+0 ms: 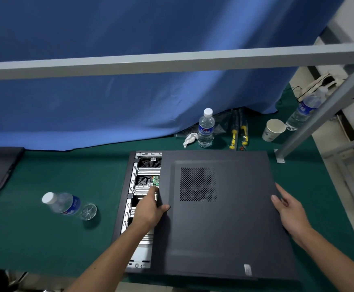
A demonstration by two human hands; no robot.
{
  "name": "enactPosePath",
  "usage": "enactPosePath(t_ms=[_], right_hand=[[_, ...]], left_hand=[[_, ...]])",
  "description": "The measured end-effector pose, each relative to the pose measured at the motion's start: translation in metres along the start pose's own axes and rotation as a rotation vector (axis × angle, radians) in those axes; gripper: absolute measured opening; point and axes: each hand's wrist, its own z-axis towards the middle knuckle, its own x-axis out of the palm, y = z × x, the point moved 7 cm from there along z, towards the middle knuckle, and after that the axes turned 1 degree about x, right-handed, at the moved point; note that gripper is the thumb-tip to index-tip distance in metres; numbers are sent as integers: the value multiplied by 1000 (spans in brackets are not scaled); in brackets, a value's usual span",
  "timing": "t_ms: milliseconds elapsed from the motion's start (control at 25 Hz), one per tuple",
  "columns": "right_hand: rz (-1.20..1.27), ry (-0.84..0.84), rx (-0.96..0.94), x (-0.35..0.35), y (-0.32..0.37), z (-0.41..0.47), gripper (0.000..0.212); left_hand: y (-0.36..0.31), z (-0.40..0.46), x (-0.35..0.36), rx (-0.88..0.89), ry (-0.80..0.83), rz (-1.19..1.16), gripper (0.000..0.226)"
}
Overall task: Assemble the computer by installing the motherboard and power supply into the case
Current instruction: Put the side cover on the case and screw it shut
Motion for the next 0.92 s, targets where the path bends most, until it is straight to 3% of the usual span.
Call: enactPosePath(t_ms=[640, 920], right_hand=[[-6, -3, 8, 13, 6, -1, 48], [12, -79, 54, -26, -23, -13, 48]], left_hand=[[13, 6, -3, -46, -22, -127, 50], [-20, -1, 17, 58, 2, -155, 46]])
